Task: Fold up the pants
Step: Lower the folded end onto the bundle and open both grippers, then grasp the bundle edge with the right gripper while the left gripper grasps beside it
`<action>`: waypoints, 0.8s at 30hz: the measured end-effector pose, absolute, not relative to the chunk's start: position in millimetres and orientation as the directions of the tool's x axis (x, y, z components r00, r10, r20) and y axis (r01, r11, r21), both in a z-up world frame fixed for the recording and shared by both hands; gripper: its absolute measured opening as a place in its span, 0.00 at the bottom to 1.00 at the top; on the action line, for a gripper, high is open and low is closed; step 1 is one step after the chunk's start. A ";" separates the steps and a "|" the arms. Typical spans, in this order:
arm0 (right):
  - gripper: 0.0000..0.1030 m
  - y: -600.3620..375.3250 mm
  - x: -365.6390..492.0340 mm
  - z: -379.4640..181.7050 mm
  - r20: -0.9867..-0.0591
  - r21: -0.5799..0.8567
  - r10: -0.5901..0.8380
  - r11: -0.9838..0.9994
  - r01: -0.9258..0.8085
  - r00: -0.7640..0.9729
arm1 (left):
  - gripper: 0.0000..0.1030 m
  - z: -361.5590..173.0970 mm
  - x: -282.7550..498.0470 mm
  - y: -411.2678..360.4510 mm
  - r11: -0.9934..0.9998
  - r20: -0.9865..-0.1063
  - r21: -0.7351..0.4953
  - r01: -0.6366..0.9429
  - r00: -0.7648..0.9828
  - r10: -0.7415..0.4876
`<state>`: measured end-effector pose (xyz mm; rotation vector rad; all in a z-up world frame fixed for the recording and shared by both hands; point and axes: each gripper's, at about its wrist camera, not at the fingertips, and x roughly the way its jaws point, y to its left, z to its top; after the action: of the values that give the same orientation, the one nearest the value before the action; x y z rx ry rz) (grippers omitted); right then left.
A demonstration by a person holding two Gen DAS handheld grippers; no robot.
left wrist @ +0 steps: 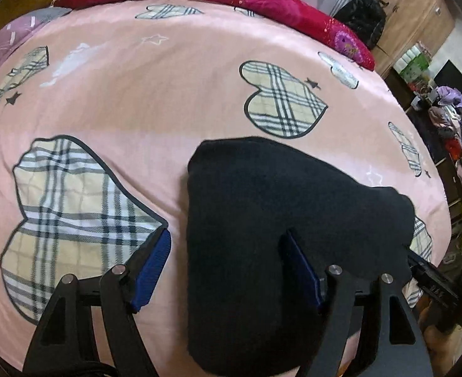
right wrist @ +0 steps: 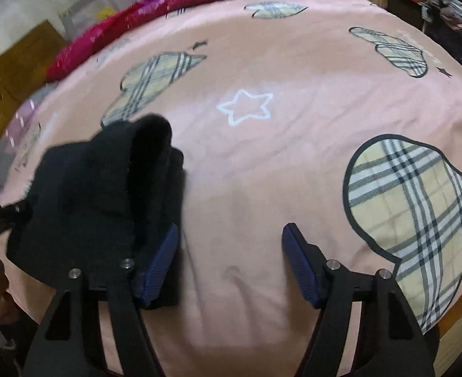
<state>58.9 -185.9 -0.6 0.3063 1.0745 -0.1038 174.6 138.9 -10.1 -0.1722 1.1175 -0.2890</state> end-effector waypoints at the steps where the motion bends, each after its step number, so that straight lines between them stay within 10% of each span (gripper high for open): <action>1: 0.68 -186.0 55.2 7.6 -0.857 0.226 0.082 0.947 0.228 0.509 | 0.72 -7.3 173.4 140.7 0.950 -0.857 -0.279 0.142 0.409 -0.313; 24: 0.74 -171.9 73.7 58.7 -0.718 0.444 0.267 0.887 0.127 0.643 | 0.72 -4.4 165.1 148.0 0.936 -0.854 -0.323 0.139 0.384 -0.352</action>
<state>73.7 -171.9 58.7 0.4896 0.8777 0.0834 165.1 148.0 -4.4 -0.2110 1.1359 -0.3160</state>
